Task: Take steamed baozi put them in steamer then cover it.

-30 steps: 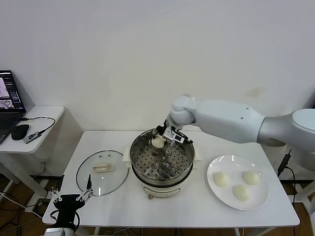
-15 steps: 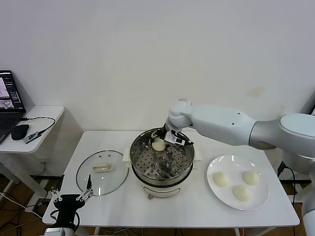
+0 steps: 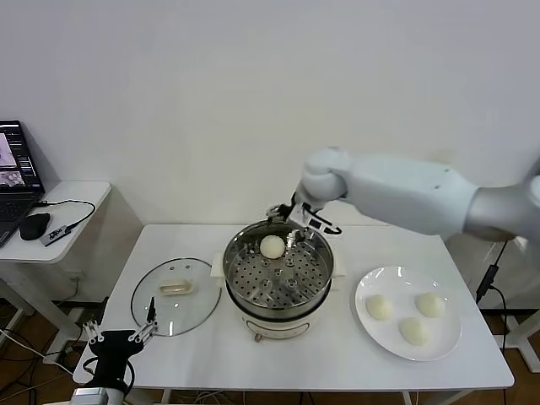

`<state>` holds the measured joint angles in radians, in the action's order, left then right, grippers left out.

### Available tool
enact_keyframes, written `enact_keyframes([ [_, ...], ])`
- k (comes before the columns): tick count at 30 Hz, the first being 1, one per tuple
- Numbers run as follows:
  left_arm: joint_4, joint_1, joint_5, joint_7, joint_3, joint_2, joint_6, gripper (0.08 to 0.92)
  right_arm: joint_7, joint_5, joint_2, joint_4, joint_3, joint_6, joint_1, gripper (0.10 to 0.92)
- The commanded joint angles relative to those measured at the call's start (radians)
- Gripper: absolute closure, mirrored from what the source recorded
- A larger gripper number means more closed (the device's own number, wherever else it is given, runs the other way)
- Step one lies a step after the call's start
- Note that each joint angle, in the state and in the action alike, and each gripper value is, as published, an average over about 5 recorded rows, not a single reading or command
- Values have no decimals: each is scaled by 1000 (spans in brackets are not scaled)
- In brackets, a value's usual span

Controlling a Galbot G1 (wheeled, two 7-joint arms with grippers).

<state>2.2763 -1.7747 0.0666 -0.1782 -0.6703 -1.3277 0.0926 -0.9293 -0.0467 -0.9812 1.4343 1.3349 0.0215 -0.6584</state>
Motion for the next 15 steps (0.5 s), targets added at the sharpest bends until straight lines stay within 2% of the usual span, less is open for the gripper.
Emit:
enact_keyframes([
  [1, 27, 0, 8, 0, -6, 8, 54, 177, -53, -181, 228, 202, 2, -292, -89, 203],
  [9, 22, 2, 5, 6, 5, 30, 58, 177, -52, -150, 574, 362, -35, -430, -9, 203],
  [15, 19, 2, 3, 8, 6, 47, 58, 177, -51, -84, 755, 408, -284, -438, 336, 203],
])
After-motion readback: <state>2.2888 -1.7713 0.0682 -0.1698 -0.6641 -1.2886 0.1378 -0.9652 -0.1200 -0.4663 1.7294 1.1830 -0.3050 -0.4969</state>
